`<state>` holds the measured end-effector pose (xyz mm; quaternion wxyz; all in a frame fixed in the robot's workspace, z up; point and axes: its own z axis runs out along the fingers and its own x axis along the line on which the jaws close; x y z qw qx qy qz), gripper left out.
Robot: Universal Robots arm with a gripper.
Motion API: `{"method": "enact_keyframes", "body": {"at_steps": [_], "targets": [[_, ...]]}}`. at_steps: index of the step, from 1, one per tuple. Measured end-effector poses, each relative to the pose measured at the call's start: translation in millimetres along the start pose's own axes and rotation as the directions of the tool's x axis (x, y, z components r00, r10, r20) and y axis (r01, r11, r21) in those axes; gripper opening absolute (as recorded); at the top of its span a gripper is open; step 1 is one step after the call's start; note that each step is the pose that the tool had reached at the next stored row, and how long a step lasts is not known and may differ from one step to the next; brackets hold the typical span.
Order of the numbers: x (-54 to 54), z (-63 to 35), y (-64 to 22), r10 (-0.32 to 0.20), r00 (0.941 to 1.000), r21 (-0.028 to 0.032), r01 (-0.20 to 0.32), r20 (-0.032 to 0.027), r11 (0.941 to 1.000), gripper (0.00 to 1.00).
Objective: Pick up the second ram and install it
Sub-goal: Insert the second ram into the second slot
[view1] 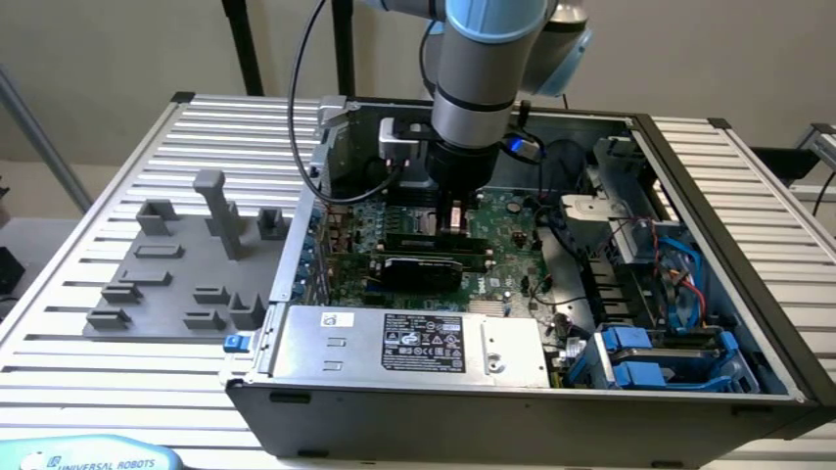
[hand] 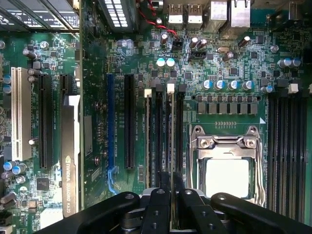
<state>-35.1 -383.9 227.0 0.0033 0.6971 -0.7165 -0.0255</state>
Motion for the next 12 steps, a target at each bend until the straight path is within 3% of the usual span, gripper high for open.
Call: {"method": "enact_keyframes", "body": {"at_steps": [12], "targets": [[-0.1, 2.9, 0.9, 0.000, 1.0000, 0.0033, 0.000, 0.0001, 1.0000, 0.14]]}}
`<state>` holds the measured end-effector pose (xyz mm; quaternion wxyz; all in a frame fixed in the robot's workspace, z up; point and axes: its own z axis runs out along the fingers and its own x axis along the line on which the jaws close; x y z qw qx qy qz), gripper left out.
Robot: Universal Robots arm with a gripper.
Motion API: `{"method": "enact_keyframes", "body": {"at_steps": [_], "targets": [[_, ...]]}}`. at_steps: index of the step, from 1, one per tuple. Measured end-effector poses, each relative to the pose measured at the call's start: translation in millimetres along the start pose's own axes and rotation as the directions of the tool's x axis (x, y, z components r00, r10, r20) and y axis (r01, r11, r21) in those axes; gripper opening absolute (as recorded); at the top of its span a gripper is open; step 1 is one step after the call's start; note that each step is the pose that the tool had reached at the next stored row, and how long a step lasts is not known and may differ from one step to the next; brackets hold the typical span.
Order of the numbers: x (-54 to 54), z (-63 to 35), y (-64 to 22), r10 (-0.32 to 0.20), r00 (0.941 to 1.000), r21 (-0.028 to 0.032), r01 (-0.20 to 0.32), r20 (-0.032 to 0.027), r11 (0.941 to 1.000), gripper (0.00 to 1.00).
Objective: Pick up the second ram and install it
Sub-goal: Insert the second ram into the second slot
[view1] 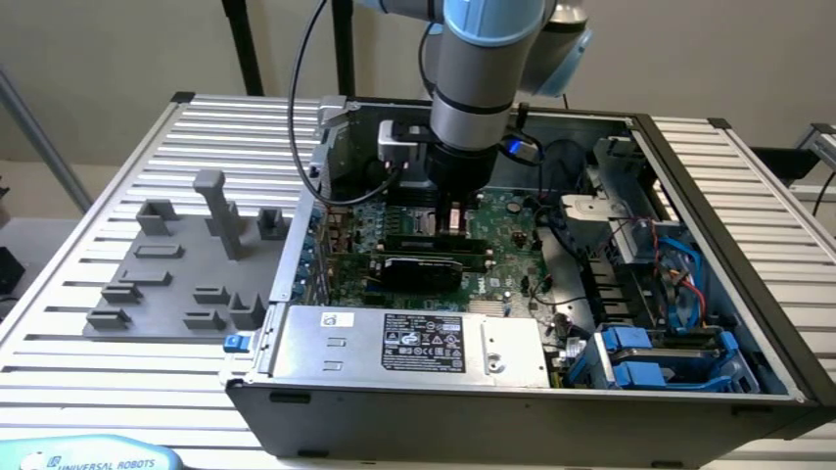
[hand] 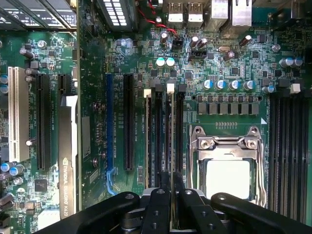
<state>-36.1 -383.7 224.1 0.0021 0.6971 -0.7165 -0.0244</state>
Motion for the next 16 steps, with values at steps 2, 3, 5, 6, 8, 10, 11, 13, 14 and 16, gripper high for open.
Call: {"method": "enact_keyframes", "body": {"at_steps": [2, 3, 5, 6, 8, 10, 11, 13, 14, 16], "targets": [[0.0, 0.5, 0.0, 0.000, 1.0000, 0.0001, 0.000, 0.0000, 1.0000, 0.14], [0.0, 0.7, 0.0, 0.000, 1.0000, 0.0002, 0.000, 0.0001, 1.0000, 0.14], [0.0, 1.4, 0.0, 0.000, 1.0000, 0.0002, 0.000, 0.0001, 1.0000, 0.14], [0.0, 1.7, 0.0, 0.000, 1.0000, 0.0002, 0.000, 0.0000, 1.0000, 0.14], [0.1, 2.4, -0.1, 0.000, 1.0000, 0.0002, 0.000, 0.0000, 1.0000, 0.14], [0.1, 3.1, -0.1, 0.000, 1.0000, 0.0002, 0.000, 0.0000, 1.0000, 0.14], [0.1, 3.3, -0.1, 0.000, 1.0000, 0.0001, 0.000, -0.0001, 1.0000, 0.14], [0.1, 3.6, -0.1, 0.000, 1.0000, 0.0001, 0.000, -0.0001, 1.0000, 0.14], [0.1, 3.6, -0.1, 0.000, 1.0000, 0.0001, 0.000, -0.0001, 1.0000, 0.15], [0.1, 3.7, -0.1, 0.000, 1.0000, 0.0001, 0.000, 0.0005, 1.0000, 0.15]]}}
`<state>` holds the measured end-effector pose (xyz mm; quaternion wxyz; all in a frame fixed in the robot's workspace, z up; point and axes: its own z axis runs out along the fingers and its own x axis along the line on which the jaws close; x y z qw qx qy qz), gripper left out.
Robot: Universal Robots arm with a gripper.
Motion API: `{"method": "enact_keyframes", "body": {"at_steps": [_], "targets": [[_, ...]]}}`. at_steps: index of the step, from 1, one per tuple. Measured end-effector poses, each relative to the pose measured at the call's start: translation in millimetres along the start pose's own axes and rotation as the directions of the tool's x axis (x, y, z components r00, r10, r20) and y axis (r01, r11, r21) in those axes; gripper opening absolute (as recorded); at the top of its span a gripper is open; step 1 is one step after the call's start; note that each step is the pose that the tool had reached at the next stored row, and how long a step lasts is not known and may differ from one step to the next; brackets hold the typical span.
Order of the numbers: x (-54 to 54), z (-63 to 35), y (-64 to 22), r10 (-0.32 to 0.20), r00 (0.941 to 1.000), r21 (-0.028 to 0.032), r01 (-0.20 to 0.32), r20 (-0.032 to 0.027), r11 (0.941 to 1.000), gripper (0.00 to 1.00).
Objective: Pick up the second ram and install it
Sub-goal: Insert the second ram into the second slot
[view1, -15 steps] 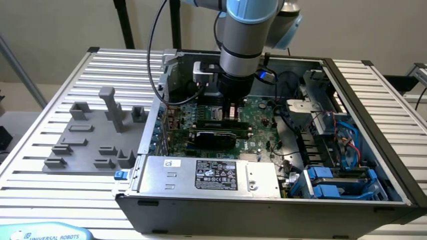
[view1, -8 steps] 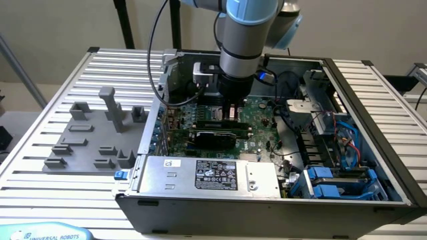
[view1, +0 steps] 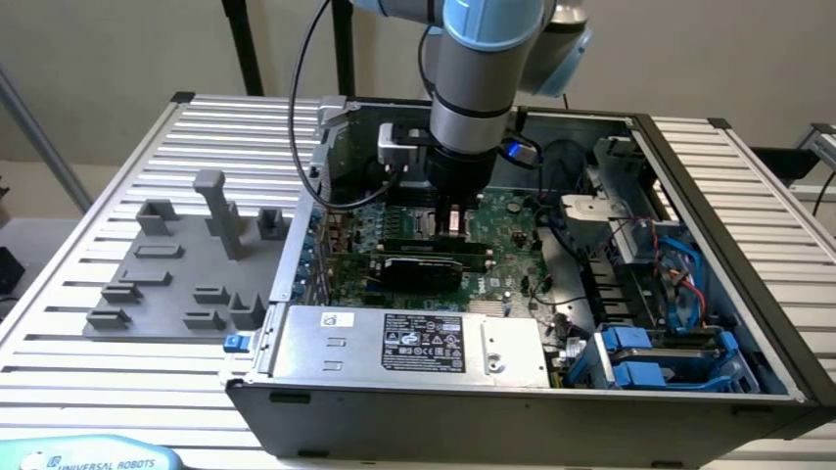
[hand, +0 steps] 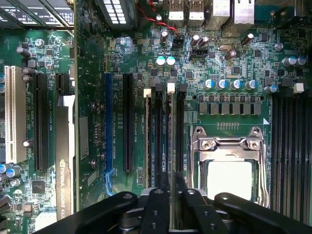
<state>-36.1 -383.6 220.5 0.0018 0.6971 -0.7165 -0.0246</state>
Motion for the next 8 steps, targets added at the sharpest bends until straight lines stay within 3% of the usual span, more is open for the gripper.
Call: {"method": "enact_keyframes", "body": {"at_steps": [1, 8], "targets": [[0.0, -0.8, 0.1, 0.000, 1.0000, 0.0000, 0.000, 0.0009, 1.0000, 0.22], [-0.8, -25.3, 1.2, 0.000, 1.0000, -0.0002, 0.000, 0.0076, 1.0000, 0.22]]}}
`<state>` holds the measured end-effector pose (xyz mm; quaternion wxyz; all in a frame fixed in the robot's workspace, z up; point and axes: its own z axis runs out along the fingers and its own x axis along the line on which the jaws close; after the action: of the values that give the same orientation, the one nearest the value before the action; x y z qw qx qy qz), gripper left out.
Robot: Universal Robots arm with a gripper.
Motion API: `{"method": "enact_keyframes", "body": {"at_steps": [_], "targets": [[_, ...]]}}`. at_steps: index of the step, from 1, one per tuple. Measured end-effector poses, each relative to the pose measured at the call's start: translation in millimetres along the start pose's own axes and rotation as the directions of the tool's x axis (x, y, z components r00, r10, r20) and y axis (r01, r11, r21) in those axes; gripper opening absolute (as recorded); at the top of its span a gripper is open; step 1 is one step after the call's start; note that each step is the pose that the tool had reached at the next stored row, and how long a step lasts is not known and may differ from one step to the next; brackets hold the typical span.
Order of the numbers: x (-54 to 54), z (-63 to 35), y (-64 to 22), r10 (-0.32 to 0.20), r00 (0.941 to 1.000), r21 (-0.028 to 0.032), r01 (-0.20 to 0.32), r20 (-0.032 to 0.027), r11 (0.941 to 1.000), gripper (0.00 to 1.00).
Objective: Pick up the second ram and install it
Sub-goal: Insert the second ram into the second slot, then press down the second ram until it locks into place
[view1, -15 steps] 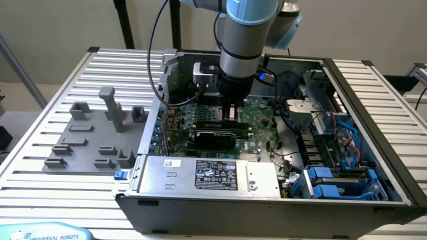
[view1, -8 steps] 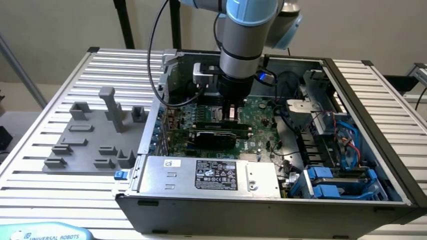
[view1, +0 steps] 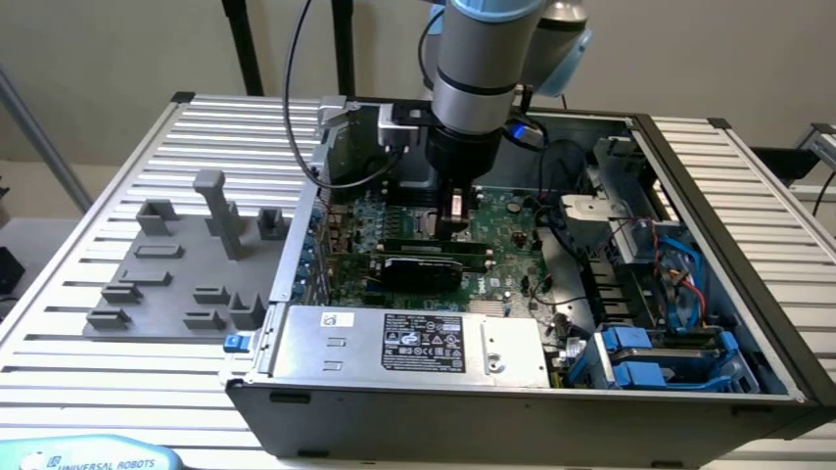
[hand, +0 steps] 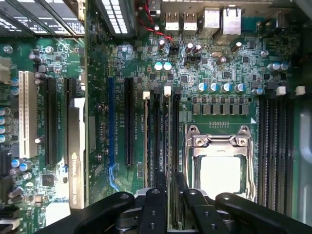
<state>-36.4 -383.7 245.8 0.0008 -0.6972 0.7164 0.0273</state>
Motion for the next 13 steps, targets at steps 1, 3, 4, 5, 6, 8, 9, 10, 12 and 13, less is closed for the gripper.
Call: {"method": "enact_keyframes", "body": {"at_steps": [1, 3, 4, 5, 6, 8, 9, 10, 12, 13], "targets": [[-0.1, -2.6, 0.3, 0.000, 1.0000, -0.0001, 0.000, 0.0009, 1.0000, 0.22], [-0.2, -3.6, 0.4, 0.000, 1.0000, 0.0000, 0.000, 0.0020, 1.0000, 0.20], [-0.2, -3.6, 0.4, 0.000, 1.0000, 0.0000, 0.000, 0.0022, 1.0000, 0.13], [-0.2, -3.5, 0.4, 0.000, 1.0000, 0.0000, 0.000, 0.0024, 1.0000, 0.11], [-0.2, -3.6, 0.4, 0.000, 1.0000, 0.0000, 0.000, 0.0024, 1.0000, 0.11], [-0.2, -3.6, 0.5, 0.000, 1.0000, -0.0001, 0.000, 0.0027, 1.0000, 0.11], [-0.2, -3.6, 0.5, 0.000, 1.0000, -0.0001, 0.000, 0.0028, 1.0000, 0.11], [-0.2, -3.6, 0.5, 0.000, 1.0000, -0.0001, 0.000, 0.0030, 1.0000, 0.11], [-0.2, -3.7, 0.4, 0.000, 1.0000, -0.0001, 0.000, 0.0032, 1.0000, 0.11], [-0.2, -3.7, 0.4, 0.000, 1.0000, -0.0001, 0.000, 0.0034, 1.0000, 0.11]]}}
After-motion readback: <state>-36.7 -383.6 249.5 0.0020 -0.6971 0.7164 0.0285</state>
